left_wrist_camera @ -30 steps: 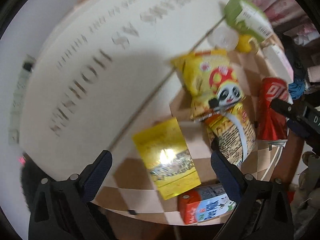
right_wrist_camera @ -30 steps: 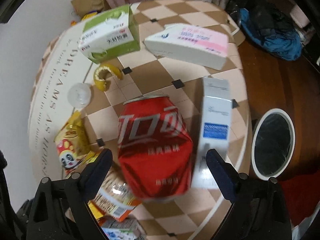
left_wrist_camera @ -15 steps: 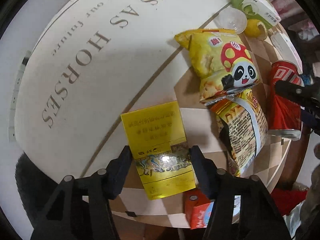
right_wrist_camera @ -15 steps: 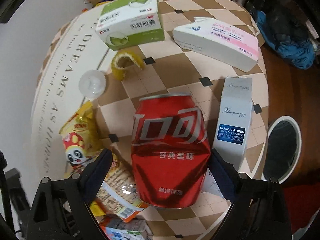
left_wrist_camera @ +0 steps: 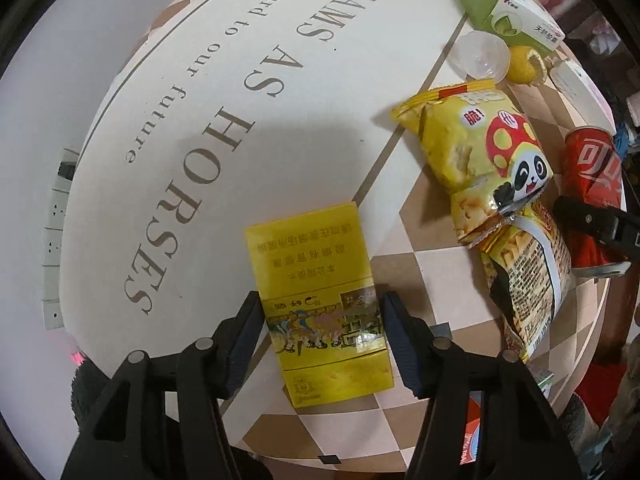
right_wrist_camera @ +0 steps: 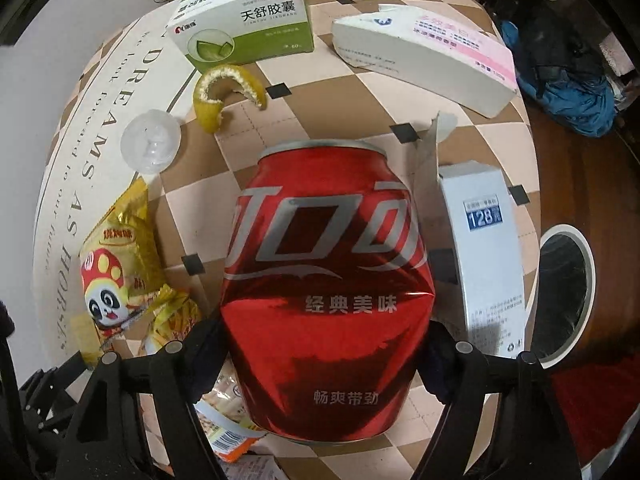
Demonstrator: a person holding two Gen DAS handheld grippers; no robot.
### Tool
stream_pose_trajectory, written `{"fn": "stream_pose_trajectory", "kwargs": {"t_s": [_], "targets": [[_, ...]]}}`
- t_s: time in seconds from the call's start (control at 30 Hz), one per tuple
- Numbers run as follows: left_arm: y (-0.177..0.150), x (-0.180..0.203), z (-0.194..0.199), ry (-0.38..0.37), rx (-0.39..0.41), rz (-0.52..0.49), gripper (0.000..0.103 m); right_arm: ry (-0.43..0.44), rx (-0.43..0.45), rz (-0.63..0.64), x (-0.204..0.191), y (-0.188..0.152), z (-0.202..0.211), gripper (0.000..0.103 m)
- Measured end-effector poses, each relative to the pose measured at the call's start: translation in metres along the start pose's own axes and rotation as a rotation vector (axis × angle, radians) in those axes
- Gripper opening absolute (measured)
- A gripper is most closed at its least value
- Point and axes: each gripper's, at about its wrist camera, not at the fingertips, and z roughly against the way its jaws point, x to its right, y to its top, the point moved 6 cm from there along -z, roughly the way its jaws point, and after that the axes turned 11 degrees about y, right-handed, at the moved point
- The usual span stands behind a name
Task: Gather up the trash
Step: 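Grasp the yellow pack with the left gripper while the right grasps the red can, then carry the yellow pack and red can to the bin and release both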
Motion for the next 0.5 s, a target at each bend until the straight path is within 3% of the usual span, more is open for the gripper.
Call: {"fn": "stream_pose_trajectory", "kwargs": {"t_s": [0.17,0.5], "targets": [[-0.006,-0.005,0.018,0.029,0.073,-0.003,0.056,-0.004,0.083,0.018,-0.009,-0.013,0.020,0.081],[-0.008,0.001,0.118,0.093,0.355,-0.032,0.056,0.010,0.303,0.072,-0.019,-0.048,0.100,0.081]]}}
